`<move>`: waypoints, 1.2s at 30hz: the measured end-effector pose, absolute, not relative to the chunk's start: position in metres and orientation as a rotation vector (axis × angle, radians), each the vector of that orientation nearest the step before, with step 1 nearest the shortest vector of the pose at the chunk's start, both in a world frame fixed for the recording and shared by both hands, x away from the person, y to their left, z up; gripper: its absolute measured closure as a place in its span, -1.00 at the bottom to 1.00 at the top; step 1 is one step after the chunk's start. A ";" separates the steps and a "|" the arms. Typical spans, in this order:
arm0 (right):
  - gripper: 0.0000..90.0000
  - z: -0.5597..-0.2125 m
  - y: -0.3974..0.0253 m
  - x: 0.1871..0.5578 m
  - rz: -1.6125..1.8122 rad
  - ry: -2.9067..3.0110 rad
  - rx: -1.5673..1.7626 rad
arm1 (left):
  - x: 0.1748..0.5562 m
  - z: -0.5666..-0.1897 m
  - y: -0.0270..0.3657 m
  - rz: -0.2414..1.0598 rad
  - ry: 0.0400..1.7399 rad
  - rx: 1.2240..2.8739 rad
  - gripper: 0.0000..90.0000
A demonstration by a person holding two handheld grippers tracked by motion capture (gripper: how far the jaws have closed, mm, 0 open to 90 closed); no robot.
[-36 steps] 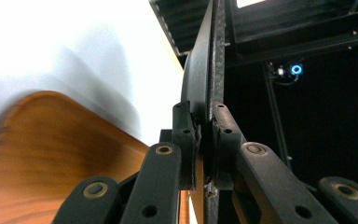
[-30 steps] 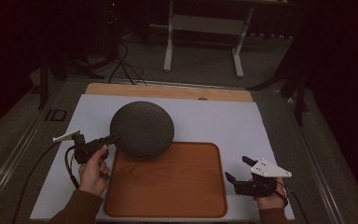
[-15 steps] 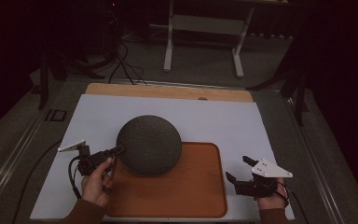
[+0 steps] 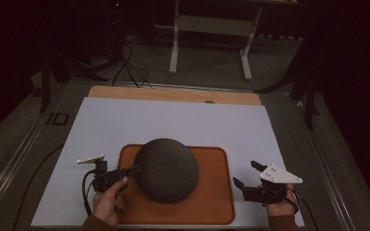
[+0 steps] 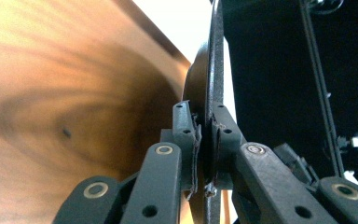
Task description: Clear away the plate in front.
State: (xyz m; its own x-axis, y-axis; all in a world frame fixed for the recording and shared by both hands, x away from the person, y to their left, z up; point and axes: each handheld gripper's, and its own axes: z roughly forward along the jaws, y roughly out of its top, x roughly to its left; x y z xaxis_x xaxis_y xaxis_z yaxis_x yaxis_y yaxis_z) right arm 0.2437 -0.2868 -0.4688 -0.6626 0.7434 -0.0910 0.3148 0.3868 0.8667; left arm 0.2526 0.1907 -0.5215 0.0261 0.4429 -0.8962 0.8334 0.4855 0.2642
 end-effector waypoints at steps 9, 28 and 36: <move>-0.68 -0.469 -0.286 0.244 1.211 2.182 0.902 | 0.253 -0.534 0.175 -0.498 1.623 1.181 0.87; -0.68 -0.470 -0.285 0.244 1.203 2.192 0.893 | 0.255 -0.533 0.160 -0.303 1.666 1.539 0.67; -0.68 -0.470 -0.284 0.244 1.201 2.194 0.892 | 0.258 -0.521 0.155 -0.133 1.628 1.702 0.42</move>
